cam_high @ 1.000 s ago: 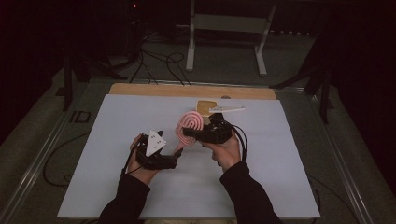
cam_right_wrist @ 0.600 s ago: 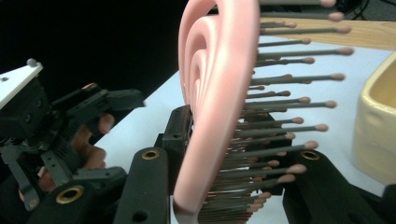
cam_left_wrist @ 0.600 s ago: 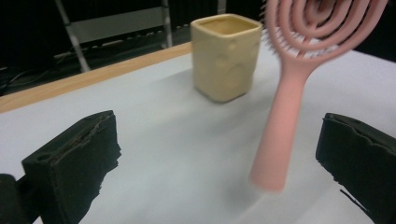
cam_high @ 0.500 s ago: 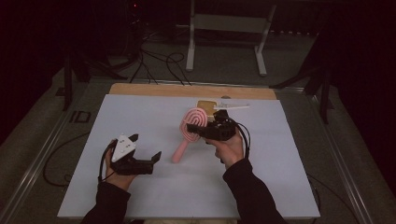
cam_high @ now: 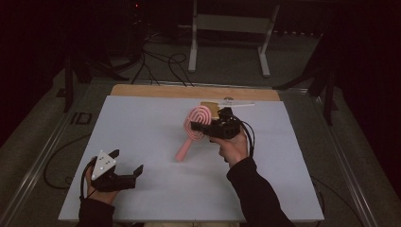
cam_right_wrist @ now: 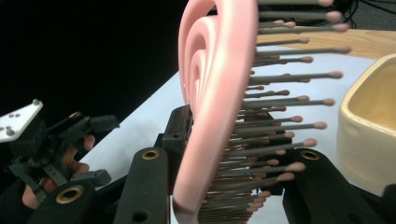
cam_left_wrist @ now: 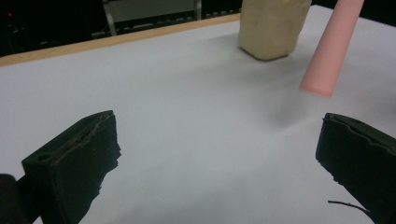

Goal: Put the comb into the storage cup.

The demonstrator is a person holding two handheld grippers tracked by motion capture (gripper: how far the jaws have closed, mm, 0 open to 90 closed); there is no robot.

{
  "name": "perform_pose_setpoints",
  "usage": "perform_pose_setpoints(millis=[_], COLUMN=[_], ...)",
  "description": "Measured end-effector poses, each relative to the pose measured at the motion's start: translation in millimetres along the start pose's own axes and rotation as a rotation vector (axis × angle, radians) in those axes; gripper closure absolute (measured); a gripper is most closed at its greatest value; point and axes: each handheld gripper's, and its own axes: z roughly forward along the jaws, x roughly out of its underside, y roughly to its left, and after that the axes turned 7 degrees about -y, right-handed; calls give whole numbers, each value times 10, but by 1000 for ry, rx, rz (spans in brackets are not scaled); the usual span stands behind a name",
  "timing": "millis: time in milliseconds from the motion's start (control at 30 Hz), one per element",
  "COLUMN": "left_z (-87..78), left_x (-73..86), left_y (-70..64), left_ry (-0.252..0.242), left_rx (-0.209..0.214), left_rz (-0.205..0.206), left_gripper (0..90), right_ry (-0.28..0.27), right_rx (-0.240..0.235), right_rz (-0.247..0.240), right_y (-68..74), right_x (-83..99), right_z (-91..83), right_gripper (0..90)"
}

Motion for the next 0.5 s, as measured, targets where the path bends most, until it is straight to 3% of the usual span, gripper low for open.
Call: perform_pose_setpoints(millis=[167, 500], left_z=[-53, -33], left_x=[118, 173], left_y=[37, 81], left_ry=[23, 13], left_rx=[-12, -36], left_rz=[-11, -17], left_gripper=[2, 2], right_ry=[-13, -8], right_rx=[1, 2], right_rz=[-13, -39], right_y=[43, 118], right_x=[-82, -235], right_z=[-15, 14], right_gripper=[637, 637])
